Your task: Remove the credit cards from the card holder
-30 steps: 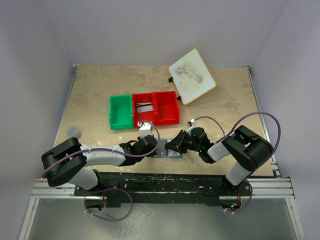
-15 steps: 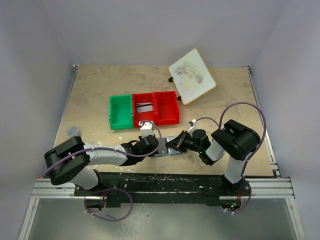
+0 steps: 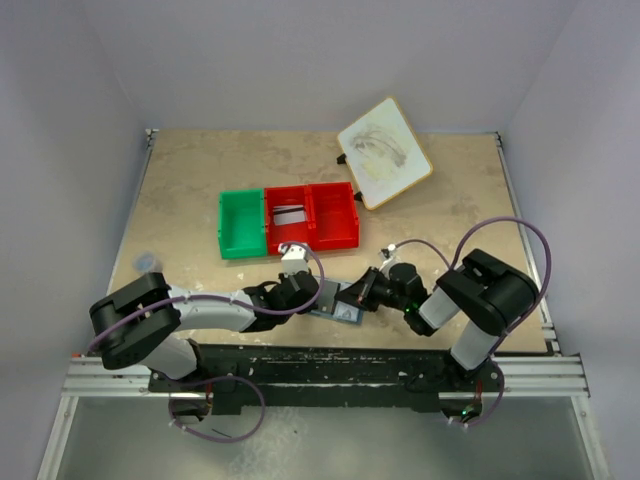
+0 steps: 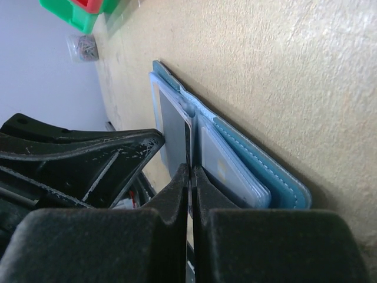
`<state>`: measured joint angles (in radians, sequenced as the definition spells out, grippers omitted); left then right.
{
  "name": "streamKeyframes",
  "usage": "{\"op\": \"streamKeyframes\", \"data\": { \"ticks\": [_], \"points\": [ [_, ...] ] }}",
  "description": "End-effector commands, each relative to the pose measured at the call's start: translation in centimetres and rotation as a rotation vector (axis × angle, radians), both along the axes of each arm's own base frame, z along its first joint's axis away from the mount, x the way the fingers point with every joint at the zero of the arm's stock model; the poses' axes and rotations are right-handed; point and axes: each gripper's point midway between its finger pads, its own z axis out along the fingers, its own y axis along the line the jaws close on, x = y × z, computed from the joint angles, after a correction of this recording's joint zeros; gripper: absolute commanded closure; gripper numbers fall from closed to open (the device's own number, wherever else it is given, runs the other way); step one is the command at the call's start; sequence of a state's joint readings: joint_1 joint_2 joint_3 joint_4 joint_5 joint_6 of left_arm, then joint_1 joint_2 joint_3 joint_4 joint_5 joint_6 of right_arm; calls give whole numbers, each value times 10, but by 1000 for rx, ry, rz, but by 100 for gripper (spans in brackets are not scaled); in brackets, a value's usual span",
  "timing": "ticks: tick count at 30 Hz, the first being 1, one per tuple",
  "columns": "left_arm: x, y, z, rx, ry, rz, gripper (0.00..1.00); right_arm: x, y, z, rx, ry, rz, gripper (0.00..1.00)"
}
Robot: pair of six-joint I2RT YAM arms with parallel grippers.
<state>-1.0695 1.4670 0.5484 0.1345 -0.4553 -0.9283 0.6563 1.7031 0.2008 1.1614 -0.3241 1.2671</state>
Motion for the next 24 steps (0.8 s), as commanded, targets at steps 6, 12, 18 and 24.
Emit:
{"op": "streamKeyframes", "data": {
  "ticks": [6,12,18,24],
  "points": [
    [-24,35,-41,177,109,-19,100,-7,-2,11,45,-4,-9,100],
    [-23,36,-40,176,106,-14,100,-14,-12,8,29,16,-38,100],
    [-23,34,-39,173,103,-14,100,-19,-15,4,2,39,-28,100],
    [-22,35,-39,174,99,-9,100,-26,-23,1,-9,73,-44,100]
  ]
}}
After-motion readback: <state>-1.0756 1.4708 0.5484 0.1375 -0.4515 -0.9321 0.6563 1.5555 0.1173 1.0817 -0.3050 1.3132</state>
